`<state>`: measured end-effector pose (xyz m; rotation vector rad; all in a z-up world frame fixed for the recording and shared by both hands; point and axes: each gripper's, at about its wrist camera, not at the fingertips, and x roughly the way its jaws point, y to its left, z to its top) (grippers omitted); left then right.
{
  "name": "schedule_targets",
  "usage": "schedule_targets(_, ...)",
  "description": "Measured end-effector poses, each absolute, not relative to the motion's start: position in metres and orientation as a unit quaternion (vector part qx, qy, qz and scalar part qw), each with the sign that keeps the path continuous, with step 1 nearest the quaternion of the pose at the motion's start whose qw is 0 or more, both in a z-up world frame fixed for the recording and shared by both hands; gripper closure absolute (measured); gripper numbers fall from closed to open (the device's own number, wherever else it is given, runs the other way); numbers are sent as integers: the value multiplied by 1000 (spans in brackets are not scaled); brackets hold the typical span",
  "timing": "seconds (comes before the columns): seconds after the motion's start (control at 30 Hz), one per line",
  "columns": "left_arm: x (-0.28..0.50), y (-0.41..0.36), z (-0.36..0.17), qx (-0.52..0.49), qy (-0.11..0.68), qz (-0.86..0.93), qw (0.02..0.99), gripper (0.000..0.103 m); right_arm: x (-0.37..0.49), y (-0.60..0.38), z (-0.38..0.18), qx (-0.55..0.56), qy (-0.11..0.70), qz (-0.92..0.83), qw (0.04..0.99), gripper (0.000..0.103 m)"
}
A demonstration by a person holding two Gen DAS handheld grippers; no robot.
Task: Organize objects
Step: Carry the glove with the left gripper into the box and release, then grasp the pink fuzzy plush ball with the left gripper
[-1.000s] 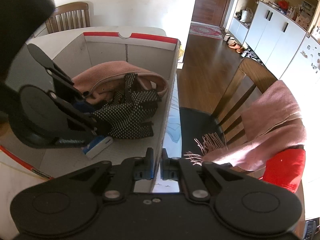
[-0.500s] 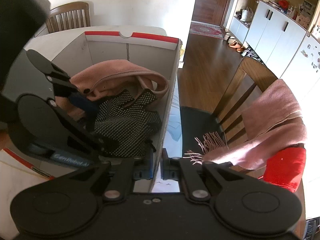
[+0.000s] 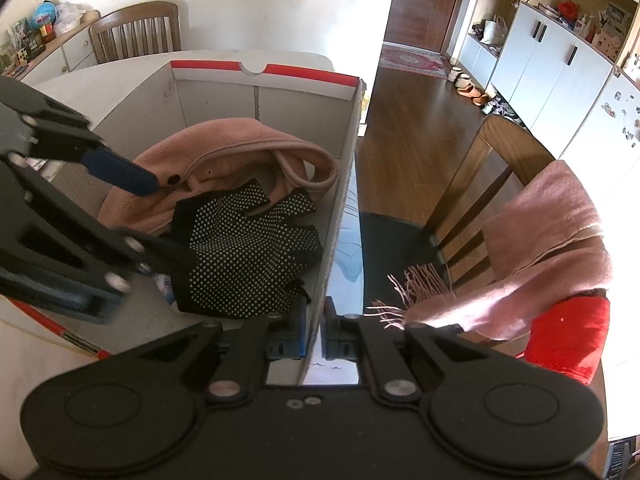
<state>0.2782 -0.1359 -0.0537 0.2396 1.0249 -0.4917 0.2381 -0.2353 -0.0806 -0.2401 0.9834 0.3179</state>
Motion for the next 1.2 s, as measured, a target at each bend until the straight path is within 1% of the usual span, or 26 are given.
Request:
schedule_targets(0.37,245,-97,-9,68,435,-213,872,39,237,-236,-79,-121,471,149,861,97)
schedule_targets(0.43,237,-90,-5,59,429,-210,877,34,236,-237,-78,-122,472,149,861,97)
schedule_targets(0.6,218,-65,1,38,419,-192,887,30,237,-239,-77,-120,475,148,859,97)
schedule_targets(0.7,206,-47,3,25,416,-171,893,24,237,-239,-77,-119,475,146,859,97)
schedule_targets(0.77,198,-32,3,18,415,-149,897,23,237,-238,-76,-119,476,145,859,97)
schedule_targets(0.83,190,-16,2,12,416,-126,901,19,236,-236,-76,-120,477,144,859,97)
schedule_targets(0.97,175,22,0,-13,417,-82,905,19,236,-234,-76,-121,478,141,859,97)
schedule_targets(1.07,168,49,-4,-29,420,-43,906,9,236,-232,-77,-123,478,139,858,97)
schedule_targets(1.13,163,67,-8,-38,422,-18,906,1,236,-232,-77,-123,479,137,858,97)
schedule_targets(1.2,159,85,-12,-44,424,6,904,0,237,-231,-77,-124,479,137,858,97)
